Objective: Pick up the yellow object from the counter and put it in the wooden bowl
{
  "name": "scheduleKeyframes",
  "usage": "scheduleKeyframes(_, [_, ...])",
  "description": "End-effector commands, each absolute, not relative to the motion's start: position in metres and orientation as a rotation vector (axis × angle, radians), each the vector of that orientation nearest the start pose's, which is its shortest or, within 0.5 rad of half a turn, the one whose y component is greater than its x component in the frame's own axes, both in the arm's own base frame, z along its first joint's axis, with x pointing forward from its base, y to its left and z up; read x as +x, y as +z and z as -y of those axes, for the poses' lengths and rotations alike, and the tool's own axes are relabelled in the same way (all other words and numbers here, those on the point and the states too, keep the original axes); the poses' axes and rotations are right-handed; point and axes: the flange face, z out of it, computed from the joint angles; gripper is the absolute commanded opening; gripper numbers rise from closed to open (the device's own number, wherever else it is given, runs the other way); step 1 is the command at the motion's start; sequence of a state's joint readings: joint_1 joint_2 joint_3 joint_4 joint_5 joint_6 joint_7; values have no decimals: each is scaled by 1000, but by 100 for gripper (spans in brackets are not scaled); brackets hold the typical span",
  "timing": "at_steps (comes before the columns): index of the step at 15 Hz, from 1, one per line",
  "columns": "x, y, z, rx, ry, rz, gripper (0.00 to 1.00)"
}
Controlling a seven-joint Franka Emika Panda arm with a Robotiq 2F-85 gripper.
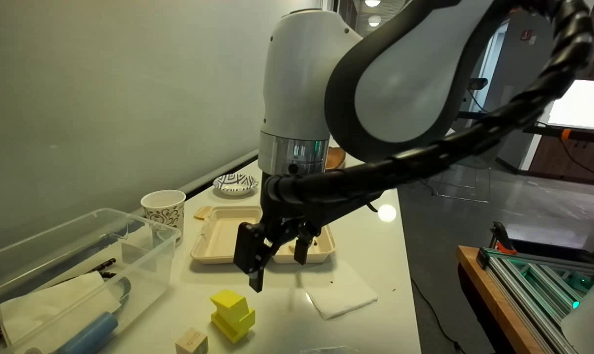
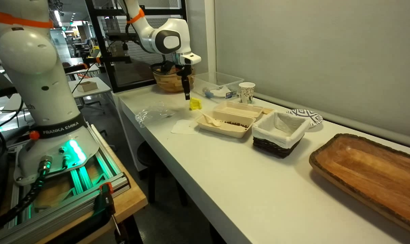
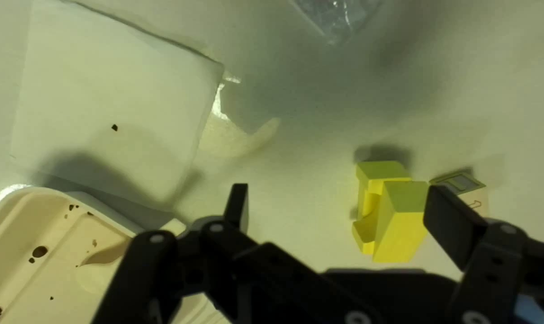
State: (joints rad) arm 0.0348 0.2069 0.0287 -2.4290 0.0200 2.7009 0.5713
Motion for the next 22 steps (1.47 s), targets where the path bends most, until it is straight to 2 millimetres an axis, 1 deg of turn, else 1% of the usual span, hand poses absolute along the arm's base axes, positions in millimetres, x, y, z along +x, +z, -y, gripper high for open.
scheduleKeyframes(1, [508,221,-48,-2967,-96,-823,100])
scheduleKeyframes(3, [514,217,-54,-2963,-111,-812,100])
scheduleKeyframes(6, [523,209,-58,-2962,-128,-806,100])
scheduleKeyframes(10, [534,194,-65,-2940,-127,-820,100])
scheduleKeyframes(14, [541,181,-70,-2941,-117,-830,100])
scheduleKeyframes(21, [547,164,-68,-2949,-101,-848,100])
scheduleKeyframes(22, [547,162,-67,-2951,-100,-849,97])
